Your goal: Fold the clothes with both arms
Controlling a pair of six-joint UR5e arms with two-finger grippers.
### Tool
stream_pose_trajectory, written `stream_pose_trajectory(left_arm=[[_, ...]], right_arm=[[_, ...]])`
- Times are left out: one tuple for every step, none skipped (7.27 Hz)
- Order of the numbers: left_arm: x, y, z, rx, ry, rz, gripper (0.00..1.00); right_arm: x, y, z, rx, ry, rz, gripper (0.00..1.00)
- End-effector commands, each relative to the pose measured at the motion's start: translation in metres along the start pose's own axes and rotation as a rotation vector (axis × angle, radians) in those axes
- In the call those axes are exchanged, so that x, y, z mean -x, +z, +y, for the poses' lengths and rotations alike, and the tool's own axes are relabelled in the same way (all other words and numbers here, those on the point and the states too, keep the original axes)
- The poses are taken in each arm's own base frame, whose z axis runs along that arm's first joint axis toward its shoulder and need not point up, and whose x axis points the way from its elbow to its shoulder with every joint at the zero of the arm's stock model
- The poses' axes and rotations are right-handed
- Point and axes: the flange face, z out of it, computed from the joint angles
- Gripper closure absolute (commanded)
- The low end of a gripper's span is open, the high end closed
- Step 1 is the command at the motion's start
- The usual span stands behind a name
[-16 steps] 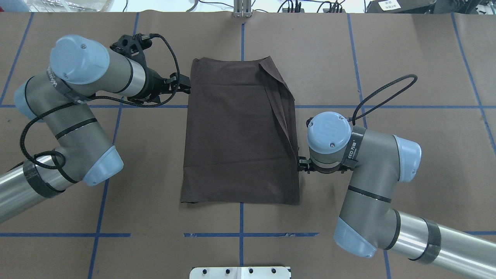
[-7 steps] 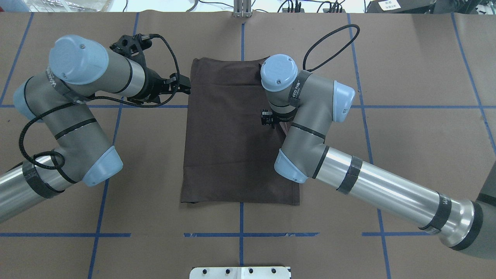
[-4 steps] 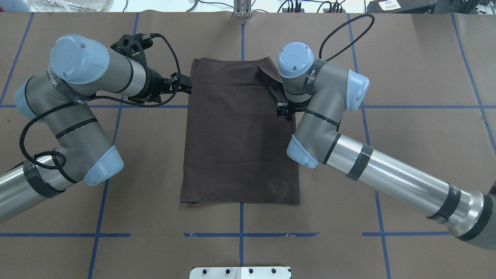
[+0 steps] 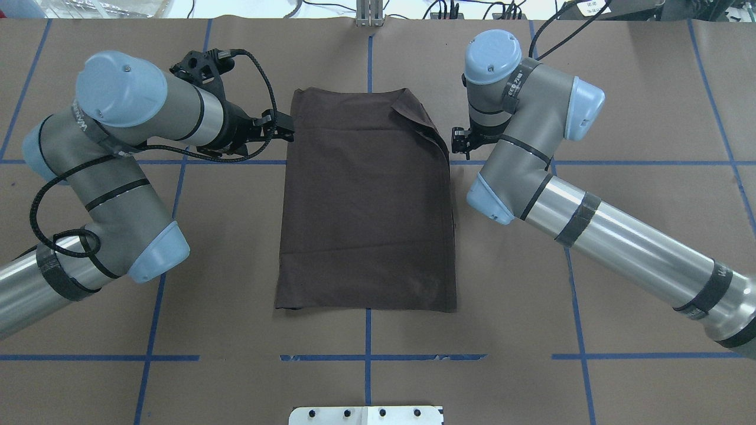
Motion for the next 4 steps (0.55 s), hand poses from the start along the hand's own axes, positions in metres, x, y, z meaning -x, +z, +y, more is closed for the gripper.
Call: stream_pose_trajectory(left_arm=[[-0.004,-0.005,0.001,0.001,0.002,0.012,0.00],[0.002,-0.004,0.001,-0.001,0.002,0.005,0.00],[0.005,-0.002,0.000,0.001,0.037,-0.003,0.00],[0.008,-0.004,-0.005,-0.007,0.083,-0.010,0.00]], right_arm=[[0.027,-0.032,-0.008,-0.033,-0.027,-0.097,0.00],[0.033,-0.029,-0.013,-0.046,-0.044,-0.114,0.00],[0.060,-0.033,-0.032,-0.045,-0.041,-0.093,0.00],[0.083,-0.038,-0.052,-0.072,-0.041,-0.073,0.00]])
